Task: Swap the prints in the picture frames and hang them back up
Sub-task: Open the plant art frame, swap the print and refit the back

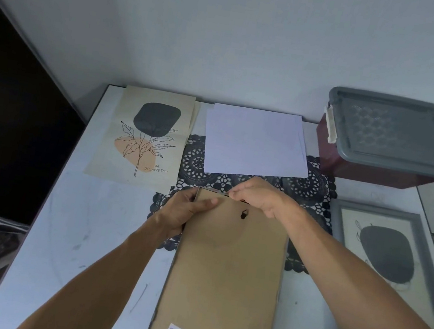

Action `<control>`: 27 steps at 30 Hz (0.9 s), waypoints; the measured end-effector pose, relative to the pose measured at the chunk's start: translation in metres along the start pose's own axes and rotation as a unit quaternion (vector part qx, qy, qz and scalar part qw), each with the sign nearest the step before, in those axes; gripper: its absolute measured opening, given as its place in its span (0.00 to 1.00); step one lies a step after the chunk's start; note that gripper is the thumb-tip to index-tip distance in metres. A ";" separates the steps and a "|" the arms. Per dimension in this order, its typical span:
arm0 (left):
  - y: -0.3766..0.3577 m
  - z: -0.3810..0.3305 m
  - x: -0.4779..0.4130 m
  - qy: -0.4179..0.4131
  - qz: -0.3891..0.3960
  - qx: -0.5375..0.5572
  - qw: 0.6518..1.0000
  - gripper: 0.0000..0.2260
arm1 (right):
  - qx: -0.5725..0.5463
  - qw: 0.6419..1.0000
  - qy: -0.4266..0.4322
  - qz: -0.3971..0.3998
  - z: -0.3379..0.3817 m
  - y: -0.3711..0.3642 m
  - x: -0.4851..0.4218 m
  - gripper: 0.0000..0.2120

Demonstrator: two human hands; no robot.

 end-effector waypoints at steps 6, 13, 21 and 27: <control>0.004 -0.004 0.004 0.006 0.037 -0.007 0.999 0.17 | -0.061 0.995 -0.077 0.009 -0.004 -0.003 -0.009 0.04; 0.004 -0.008 0.004 0.013 0.047 0.006 0.999 0.19 | -0.056 0.993 -0.098 0.031 0.009 0.002 -0.005 0.10; -0.013 -0.012 0.001 -0.028 -0.149 -0.067 0.986 0.23 | -0.073 0.989 -0.120 0.043 0.015 0.008 -0.007 0.17; -0.013 -0.015 -0.002 0.023 -0.187 -0.073 0.979 0.20 | -0.044 0.997 -0.054 0.030 0.017 0.007 -0.002 0.09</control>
Point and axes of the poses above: each hand's wrist, its own x-axis away from the middle knuckle, its own y-axis out of the back of the hand, z = x × y, the point moved 1 cm from there along -x, towards the middle knuckle, and after that the axes turned 6 degrees about -x, right-handed, at the moved point
